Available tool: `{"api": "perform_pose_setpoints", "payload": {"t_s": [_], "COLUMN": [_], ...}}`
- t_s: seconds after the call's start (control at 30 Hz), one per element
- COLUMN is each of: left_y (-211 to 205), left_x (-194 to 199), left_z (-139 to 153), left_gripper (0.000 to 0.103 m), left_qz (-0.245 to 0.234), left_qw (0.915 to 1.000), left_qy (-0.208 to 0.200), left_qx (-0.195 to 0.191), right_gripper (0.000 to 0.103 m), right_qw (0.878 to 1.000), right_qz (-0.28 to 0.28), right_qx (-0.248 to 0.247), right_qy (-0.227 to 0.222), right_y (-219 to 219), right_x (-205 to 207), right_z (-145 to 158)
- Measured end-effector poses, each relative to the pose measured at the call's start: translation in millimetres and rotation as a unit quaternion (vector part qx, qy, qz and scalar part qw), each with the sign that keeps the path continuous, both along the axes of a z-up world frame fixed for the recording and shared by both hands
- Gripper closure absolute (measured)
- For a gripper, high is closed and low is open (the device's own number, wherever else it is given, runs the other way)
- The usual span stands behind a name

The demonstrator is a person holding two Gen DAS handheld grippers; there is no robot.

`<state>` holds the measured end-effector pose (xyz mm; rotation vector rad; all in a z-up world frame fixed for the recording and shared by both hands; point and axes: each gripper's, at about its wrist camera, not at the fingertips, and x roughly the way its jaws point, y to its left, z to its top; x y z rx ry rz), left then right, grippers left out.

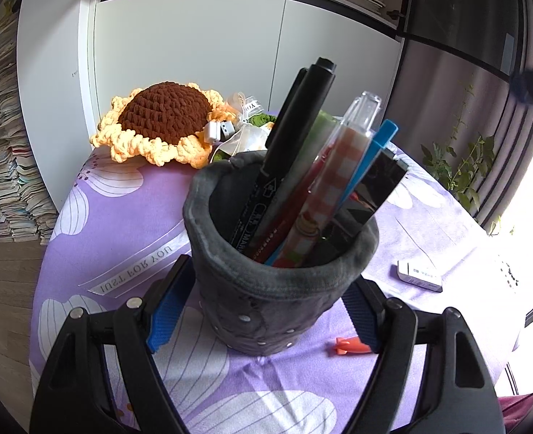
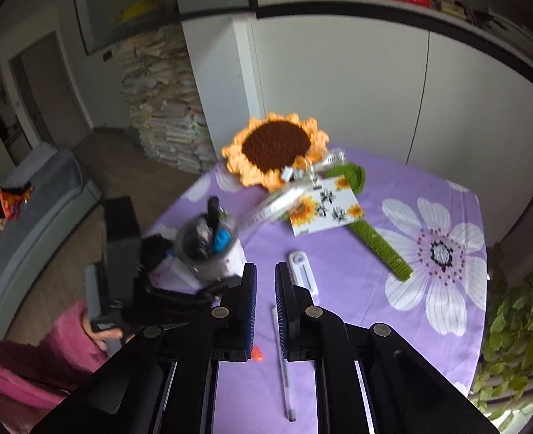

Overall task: Organize stationery
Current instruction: 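Carry the clear pen with the right gripper and drop it into the holder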

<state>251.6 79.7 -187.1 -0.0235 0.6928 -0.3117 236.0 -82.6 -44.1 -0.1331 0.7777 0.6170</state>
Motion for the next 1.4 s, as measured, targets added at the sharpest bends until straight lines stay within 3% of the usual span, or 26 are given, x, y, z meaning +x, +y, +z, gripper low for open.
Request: {"api": "perform_pose_setpoints", "payload": {"t_s": [0.1,0.23,0.33,0.4,0.57,0.73,0.8,0.83,1.03,1.4], "left_y": [0,0,0,0,0,0,0,0,0,0], "left_x": [-1,-1,-1,-1,-1,-1,-1,-1,-1,-1], "left_z": [0,1,1,2,2,2,2,2,2,2], "left_gripper": [0.025,0.025,0.025,0.025,0.025,0.025,0.025,0.025,0.025,0.025], "left_qz": [0.001,0.001,0.001,0.001,0.0,0.0,0.0,0.0,-0.001,-0.001], "left_qw": [1.0,1.0,1.0,1.0,1.0,1.0,1.0,1.0,1.0,1.0], "left_qy": [-0.001,-0.004,-0.004,-0.005,-0.003,-0.002,-0.002,-0.002,-0.002,-0.004], "left_qx": [0.0,0.002,0.002,0.002,0.001,0.0,0.0,0.0,0.0,0.002], "right_gripper": [0.091,0.091,0.09,0.089,0.067,0.066,0.073,0.09,0.09,0.09], "right_qw": [0.999,0.992,0.984,0.981,0.975,0.972,0.97,0.971,0.979,0.998], "right_qz": [0.03,0.026,0.024,0.023,0.025,0.032,0.029,0.032,0.019,-0.006], "right_qx": [-0.035,-0.115,-0.133,-0.144,-0.146,-0.161,-0.176,-0.18,-0.141,-0.041], "right_qy": [-0.029,0.039,0.112,0.129,0.163,0.167,0.165,0.156,0.145,0.041], "right_y": [16,36,37,36,38,47,51,53,48,17], "right_x": [-8,14,37,47,66,70,71,69,60,19], "right_z": [7,-43,-91,-111,-136,-148,-154,-154,-134,-32]}}
